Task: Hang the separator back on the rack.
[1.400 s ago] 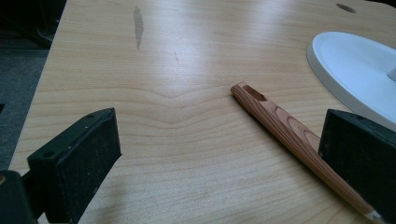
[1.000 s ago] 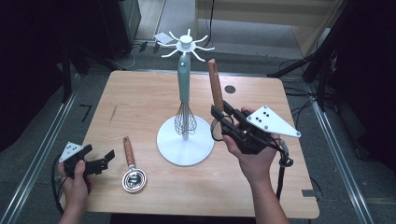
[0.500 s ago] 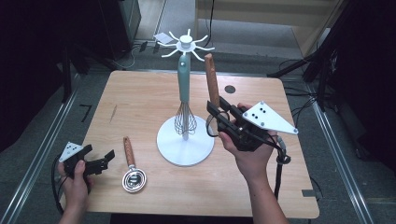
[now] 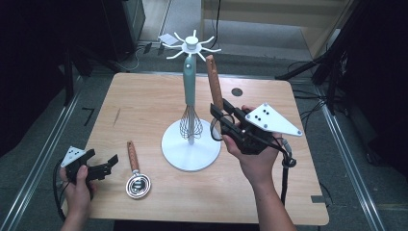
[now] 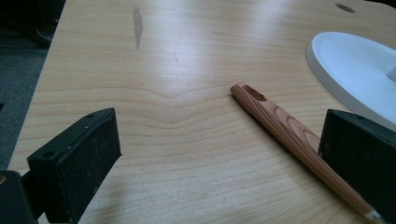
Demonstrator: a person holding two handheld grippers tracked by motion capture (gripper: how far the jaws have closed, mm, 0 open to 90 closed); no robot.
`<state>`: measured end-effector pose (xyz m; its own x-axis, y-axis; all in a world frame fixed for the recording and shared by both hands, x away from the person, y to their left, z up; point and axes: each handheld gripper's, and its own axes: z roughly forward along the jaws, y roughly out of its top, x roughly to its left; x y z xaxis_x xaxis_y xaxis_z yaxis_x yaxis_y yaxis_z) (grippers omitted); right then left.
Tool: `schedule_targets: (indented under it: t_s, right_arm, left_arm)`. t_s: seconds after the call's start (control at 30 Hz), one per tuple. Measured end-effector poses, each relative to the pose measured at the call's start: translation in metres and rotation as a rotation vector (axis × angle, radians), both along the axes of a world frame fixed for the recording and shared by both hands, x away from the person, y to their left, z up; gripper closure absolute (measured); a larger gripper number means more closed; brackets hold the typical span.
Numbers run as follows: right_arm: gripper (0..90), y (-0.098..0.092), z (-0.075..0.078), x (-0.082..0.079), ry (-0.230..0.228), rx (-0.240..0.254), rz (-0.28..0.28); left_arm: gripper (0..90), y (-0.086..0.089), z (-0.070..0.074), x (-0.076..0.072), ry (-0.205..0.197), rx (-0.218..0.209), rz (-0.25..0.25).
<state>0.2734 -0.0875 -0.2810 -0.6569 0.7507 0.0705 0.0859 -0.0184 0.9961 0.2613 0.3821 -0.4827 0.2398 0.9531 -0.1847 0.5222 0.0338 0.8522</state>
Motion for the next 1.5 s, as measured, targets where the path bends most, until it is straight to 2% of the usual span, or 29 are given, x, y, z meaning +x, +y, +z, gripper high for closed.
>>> schedule_targets:
  t_s: [0.3,0.53,0.7,0.77,0.8,0.9,1.07,1.2,1.3,1.5]
  right_arm:
    - [71.0,0.007,-0.005,0.004,0.0,-0.028,-0.017]
    - [70.1,0.008,-0.006,0.007,0.004,-0.017,0.005]
    - [65.3,0.007,-0.006,0.01,0.017,-0.014,0.027]
    - [72.9,0.007,-0.006,0.01,0.018,-0.014,0.029]
    - [78.1,0.006,-0.006,0.011,0.005,-0.019,0.018]
    - [89.3,0.005,-0.004,0.013,0.006,-0.012,-0.011]
    - [90.0,0.001,0.003,0.021,0.003,0.019,-0.035]
    - [90.0,0.002,0.01,0.03,-0.023,0.031,-0.046]
    - [90.0,0.003,0.018,0.037,-0.03,0.063,-0.043]
    - [90.0,0.013,0.023,0.045,-0.05,0.059,-0.036]
  left_arm:
    - [0.0,0.0,0.0,0.0,-0.001,0.0,0.0]
    - [0.0,0.0,0.0,0.0,-0.002,-0.001,0.001]
    - [0.0,0.0,0.0,0.0,-0.001,-0.001,0.002]
    - [0.0,0.0,0.0,0.0,-0.002,-0.001,0.004]
    - [0.0,0.0,0.0,0.0,-0.001,-0.001,0.003]
    - [0.0,0.0,0.0,0.0,-0.001,-0.001,0.004]
    - [0.0,0.0,0.0,0.0,-0.002,-0.001,0.003]
    - [0.0,0.0,0.0,0.0,-0.002,-0.001,0.003]
    - [0.0,0.0,0.0,0.0,0.0,-0.001,0.002]
    - [0.0,0.0,0.0,0.0,0.001,-0.002,0.001]
